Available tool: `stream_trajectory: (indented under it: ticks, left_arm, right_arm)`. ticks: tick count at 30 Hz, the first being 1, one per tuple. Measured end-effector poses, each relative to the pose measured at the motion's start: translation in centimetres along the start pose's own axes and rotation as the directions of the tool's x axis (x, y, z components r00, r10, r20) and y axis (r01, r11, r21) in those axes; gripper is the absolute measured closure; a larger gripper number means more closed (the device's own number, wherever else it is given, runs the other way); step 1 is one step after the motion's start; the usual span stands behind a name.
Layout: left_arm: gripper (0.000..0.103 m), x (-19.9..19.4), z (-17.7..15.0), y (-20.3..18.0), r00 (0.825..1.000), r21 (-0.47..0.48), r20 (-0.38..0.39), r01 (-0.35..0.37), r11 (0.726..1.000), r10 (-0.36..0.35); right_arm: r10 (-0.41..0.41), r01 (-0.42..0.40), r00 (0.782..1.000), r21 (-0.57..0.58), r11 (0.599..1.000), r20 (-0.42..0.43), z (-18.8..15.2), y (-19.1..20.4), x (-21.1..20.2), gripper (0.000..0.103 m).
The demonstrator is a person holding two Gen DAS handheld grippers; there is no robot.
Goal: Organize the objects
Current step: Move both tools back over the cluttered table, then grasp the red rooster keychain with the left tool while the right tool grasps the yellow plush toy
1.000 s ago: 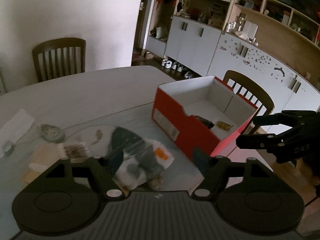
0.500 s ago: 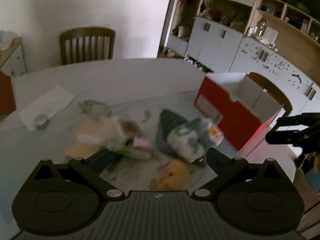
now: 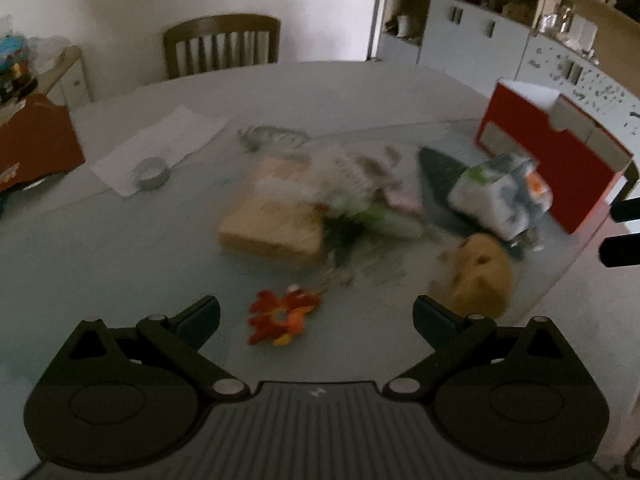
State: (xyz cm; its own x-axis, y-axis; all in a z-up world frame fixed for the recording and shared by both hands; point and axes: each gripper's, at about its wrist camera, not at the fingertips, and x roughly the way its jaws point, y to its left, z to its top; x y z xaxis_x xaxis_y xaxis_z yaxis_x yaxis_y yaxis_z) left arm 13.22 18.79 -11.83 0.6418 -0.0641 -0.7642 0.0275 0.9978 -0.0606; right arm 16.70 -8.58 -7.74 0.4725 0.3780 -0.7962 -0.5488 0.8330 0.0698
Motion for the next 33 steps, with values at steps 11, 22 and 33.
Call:
stream_trajectory:
  ticks: [11, 22, 33]
  left_arm:
    - [0.000, 2.7, -0.6, 0.8, 0.999, 0.042, 0.005, -0.046, 0.998, 0.046]
    - [0.000, 4.1, -0.9, 0.9, 0.998, 0.053, -0.021, -0.062, 0.997, 0.063]
    - [0.006, 4.1, -0.9, 1.0, 0.998, 0.048, -0.012, -0.055, 0.997, 0.056]
  right_arm:
    - [0.029, -0.032, 0.998, -0.054, 0.998, -0.047, 1.6, 4.0, 3.8, 0.003]
    - [0.031, -0.033, 0.993, -0.019, 0.999, -0.114, 2.4, 5.4, 7.8, 0.004]
    - [0.051, -0.051, 0.981, 0.003, 0.999, -0.185, 1.9, 5.3, 9.3, 0.019]
